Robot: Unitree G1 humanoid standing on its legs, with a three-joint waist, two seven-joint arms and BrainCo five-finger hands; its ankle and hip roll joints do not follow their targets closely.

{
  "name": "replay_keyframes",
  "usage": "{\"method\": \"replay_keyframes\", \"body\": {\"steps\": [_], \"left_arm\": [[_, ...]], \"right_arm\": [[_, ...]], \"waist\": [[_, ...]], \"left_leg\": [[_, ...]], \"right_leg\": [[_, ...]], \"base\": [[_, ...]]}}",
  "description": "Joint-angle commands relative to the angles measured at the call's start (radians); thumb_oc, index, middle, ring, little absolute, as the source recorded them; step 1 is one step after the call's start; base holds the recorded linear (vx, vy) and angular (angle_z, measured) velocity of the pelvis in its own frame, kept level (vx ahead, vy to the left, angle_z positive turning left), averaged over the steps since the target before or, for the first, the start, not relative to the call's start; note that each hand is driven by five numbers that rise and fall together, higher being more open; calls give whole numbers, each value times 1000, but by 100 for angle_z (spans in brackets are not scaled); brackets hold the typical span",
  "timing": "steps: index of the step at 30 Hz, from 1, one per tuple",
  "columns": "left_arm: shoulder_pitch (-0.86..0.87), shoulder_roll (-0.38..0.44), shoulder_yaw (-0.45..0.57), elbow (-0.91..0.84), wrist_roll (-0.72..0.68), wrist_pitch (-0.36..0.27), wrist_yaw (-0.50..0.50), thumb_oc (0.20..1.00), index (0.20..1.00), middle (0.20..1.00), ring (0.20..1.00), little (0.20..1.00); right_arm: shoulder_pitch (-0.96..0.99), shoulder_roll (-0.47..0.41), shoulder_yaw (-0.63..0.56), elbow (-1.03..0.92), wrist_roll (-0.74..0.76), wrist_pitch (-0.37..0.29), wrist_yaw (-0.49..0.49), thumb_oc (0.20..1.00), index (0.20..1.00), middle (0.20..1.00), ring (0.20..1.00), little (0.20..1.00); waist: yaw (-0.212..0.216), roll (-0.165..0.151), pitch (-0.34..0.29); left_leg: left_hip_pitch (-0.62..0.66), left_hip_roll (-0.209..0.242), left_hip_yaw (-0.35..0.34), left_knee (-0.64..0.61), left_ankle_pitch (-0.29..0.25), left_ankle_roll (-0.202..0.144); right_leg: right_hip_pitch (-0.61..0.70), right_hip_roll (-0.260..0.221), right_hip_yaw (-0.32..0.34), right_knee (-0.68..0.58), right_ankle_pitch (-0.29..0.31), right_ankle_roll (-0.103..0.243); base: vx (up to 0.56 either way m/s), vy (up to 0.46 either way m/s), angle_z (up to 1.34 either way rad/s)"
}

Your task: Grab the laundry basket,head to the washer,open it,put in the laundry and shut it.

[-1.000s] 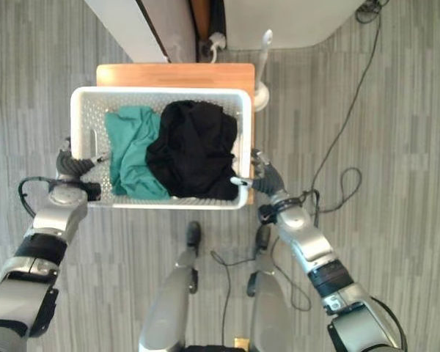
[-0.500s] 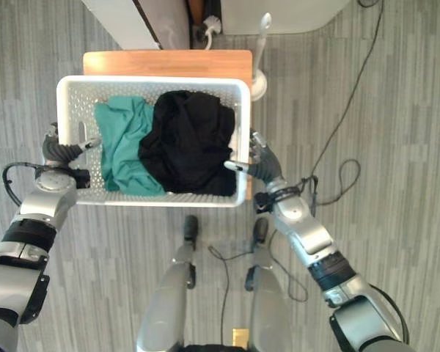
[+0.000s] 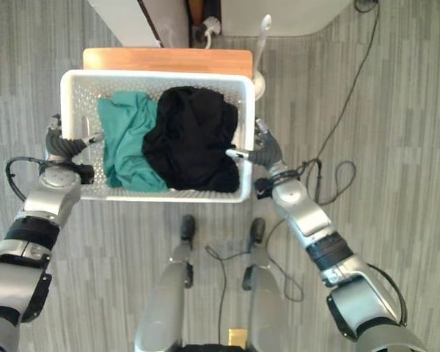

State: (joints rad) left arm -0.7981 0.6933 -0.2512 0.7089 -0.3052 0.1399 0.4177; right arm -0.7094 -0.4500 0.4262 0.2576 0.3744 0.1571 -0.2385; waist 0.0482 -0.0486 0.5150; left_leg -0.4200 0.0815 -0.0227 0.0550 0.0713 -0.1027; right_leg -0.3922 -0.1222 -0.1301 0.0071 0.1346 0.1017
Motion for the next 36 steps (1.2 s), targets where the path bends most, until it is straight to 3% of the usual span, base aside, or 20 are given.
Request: {"method": "replay_keyframes", "body": {"steps": [1,11,12,14,18,19,21,22,28,36], "left_arm": [[-32,-32,-27,-13,5,-37,-17,1000,1000,1000,1000,1000],[-48,-37,-80,-58,16,-33,-29,1000,1000,1000,1000,1000],[-63,-42,-97,-40,17,-27,-30,925,925,925,925,925],[-78,-49,-111,-25,10,-23,-29,216,216,216,216,216],[-98,-46,-144,-14,2,-19,-51,200,200,200,200,200],[-103,-23,-172,-21,28,-4,-78,200,200,200,200,200],[-124,-5,-202,-22,60,-2,-84,200,200,200,200,200],[-140,3,-223,0,102,20,-93,200,200,200,200,200],[-144,13,-255,-45,226,55,-96,200,200,200,200,200],[-54,14,-223,-130,379,64,-93,200,200,200,200,200]], "right_arm": [[-1,40,14,-4,-8,-14,1,1000,1000,1000,1000,1000],[-164,138,58,252,24,8,-23,1000,1000,1000,1000,1000],[-195,162,72,303,43,11,-26,1000,1000,1000,1000,1000],[-225,186,78,375,83,14,-25,1000,1000,1000,1000,1000],[-287,208,93,483,122,22,-19,1000,1000,1000,1000,1000],[-309,215,101,518,138,31,-10,865,865,865,865,865],[-328,226,111,554,153,34,-8,269,269,269,269,269],[-340,232,122,559,146,39,3,200,200,200,200,200],[-337,222,155,493,122,41,13,200,200,200,200,200],[-267,160,139,341,93,27,20,200,200,200,200,200]], "waist": [[13,-66,-38],[44,-56,-32],[47,-56,-31],[52,-55,-32],[59,-51,-30],[62,-49,-27],[65,-47,-24],[65,-49,-21],[64,-52,-8],[61,-52,-19]], "left_leg": [[-82,1,-14,98,-55,38],[-113,-18,-23,142,-80,48],[-118,-22,-23,145,-82,50],[-119,-26,-24,149,-83,51],[-120,-31,-26,149,-83,51],[-119,-33,-25,149,-82,52],[-118,-36,-27,145,-80,53],[-117,-37,-29,142,-79,54],[-115,-43,-34,135,-78,60],[-90,-51,-31,145,-98,69]], "right_leg": [[-23,-37,10,62,-59,8],[-18,-47,6,64,-59,11],[-19,-49,7,64,-59,11],[-17,-50,7,67,-60,11],[-16,-52,6,73,-60,13],[-18,-53,6,75,-59,14],[-17,-54,6,75,-58,15],[-18,-53,8,76,-57,17],[-27,-54,11,89,-58,18],[-8,-58,23,93,-64,21]], "base": [[22,41,8],[18,57,4],[17,60,-2],[17,43,0],[4,29,2],[0,34,4],[0,19,1],[0,0,0],[0,0,0],[3,5,0]]}}
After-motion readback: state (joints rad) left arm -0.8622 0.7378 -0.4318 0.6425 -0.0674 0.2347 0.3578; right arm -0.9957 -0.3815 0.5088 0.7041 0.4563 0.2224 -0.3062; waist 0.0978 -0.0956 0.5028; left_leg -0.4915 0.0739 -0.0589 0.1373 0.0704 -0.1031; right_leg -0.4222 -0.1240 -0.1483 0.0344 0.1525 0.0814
